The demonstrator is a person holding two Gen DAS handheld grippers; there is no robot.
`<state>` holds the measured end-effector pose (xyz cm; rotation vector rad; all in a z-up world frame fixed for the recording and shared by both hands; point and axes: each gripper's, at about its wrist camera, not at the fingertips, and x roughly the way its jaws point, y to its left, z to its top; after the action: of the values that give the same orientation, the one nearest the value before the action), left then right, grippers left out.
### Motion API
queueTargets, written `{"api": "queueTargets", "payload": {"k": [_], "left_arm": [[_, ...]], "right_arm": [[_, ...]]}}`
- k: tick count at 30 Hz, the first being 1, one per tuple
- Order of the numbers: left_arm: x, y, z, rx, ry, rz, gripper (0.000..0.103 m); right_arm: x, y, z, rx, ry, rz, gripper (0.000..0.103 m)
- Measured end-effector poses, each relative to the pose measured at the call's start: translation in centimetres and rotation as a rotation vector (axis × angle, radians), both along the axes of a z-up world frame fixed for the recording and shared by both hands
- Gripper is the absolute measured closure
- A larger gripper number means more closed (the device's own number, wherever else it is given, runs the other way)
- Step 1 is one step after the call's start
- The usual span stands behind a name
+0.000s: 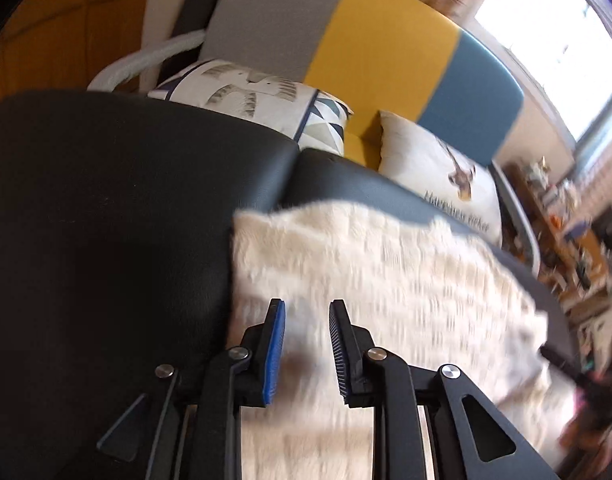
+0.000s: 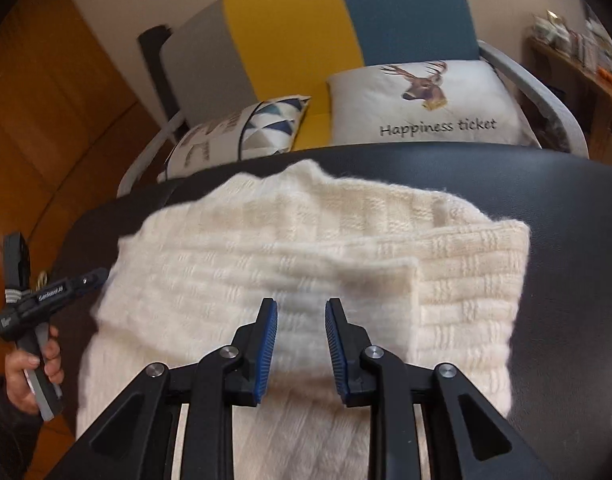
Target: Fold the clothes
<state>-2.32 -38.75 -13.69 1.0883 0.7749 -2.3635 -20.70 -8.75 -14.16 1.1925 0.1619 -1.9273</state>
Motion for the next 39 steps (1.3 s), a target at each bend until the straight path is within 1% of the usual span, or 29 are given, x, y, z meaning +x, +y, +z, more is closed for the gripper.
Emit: {"api": "queueTargets", "payload": {"k": [1, 3, 5, 7, 8, 11, 13, 16, 18, 20, 23, 26, 29, 31, 32, 33, 34, 35, 36, 37, 38, 39], "left_arm": [[0.3, 0.4, -0.2, -0.007, -0.009, -0.003, 0.080], [0.9, 1.2, -0.7, -0.020, -0.028, -0.009, 0.080], [0.9, 1.5, -1.9, -0.033, -0.079, -0.009, 0.080], [1.1, 1.8, -2.2, -0.077, -0.090, -0.026, 0.078], [1.0, 1.7, -2.1, -0.075, -0.092, -0.027, 0.078], [1.4, 1.2, -1.6, -0.049, -0.096, -0.006, 0.078], [2.5, 1.6, -0.8, -0.033, -0.064, -0.009, 0.078], [4.7, 3.1, -0.3, -0.046, -0.016, -0.020, 0.077], [6.1, 4.3, -0.1, -0.054, 0.007, -0.029, 0.077], [7.5, 5.7, -0.2, -0.059, 0.005, -0.048, 0.077], [9.2, 7.7, -0.5, -0.078, 0.000, -0.075, 0.076], [10.2, 8.9, -1.3, -0.105, -0.036, -0.100, 0.074], [10.8, 9.3, -2.4, -0.133, -0.076, -0.104, 0.074], [10.9, 9.5, -2.8, -0.174, -0.084, -0.129, 0.073], [10.8, 9.6, -2.8, -0.197, -0.092, -0.136, 0.073], [10.7, 9.5, -2.8, -0.191, -0.093, -0.135, 0.073], [10.5, 9.3, -2.5, -0.162, -0.084, -0.128, 0.073], [10.3, 9.1, -2.1, -0.137, -0.073, -0.124, 0.073], [9.6, 9.2, -1.5, -0.131, -0.054, -0.140, 0.073], [8.8, 9.3, -0.9, -0.125, -0.034, -0.155, 0.073], [8.0, 9.5, -0.3, -0.119, -0.013, -0.173, 0.073], [6.9, 10.0, 0.4, -0.107, 0.017, -0.207, 0.073]], "right_arm": [[0.4, -0.1, -0.4, 0.023, -0.004, 0.010, 0.079], [0.8, -0.1, -1.8, 0.089, -0.010, -0.005, 0.079], [0.7, 0.2, -3.7, 0.131, -0.060, -0.044, 0.079], [0.8, 1.4, -3.9, 0.074, -0.075, -0.082, 0.079], [0.8, 2.1, -3.7, 0.050, -0.086, -0.103, 0.079], [1.7, 5.9, -0.9, -0.075, -0.079, -0.163, 0.079], [3.1, 9.1, 1.1, -0.123, -0.026, -0.178, 0.079], [4.7, 13.0, 2.6, -0.105, 0.033, -0.207, 0.078], [5.3, 14.9, 2.4, -0.075, 0.022, -0.225, 0.078], [6.0, 15.9, 1.8, -0.067, 0.007, -0.227, 0.078], [6.0, 14.8, 1.0, -0.058, 0.023, -0.219, 0.078], [4.1, 12.9, 0.3, -0.078, 0.026, -0.235, 0.078], [1.5, 10.3, -1.1, -0.075, -0.054, -0.206, 0.078], [-0.3, 9.6, -3.0, -0.071, -0.190, -0.227, 0.078], [-0.9, 10.3, -3.9, -0.094, -0.238, -0.280, 0.078], [-1.3, 11.4, -4.6, -0.129, -0.274, -0.352, 0.078], [-1.7, 12.6, -5.3, -0.163, -0.309, -0.423, 0.078], [-1.8, 14.0, -5.4, -0.231, -0.330, -0.486, 0.078], [-1.6, 15.5, -5.3, -0.288, -0.329, -0.548, 0.078], [-1.4, 16.7, -5.0, -0.344, -0.328, -0.592, 0.075], [-1.2, 17.6, -5.0, -0.410, -0.348, -0.610, 0.072], [-1.2, 18.0, -5.1, -0.463, -0.391, -0.610, 0.072]]}}
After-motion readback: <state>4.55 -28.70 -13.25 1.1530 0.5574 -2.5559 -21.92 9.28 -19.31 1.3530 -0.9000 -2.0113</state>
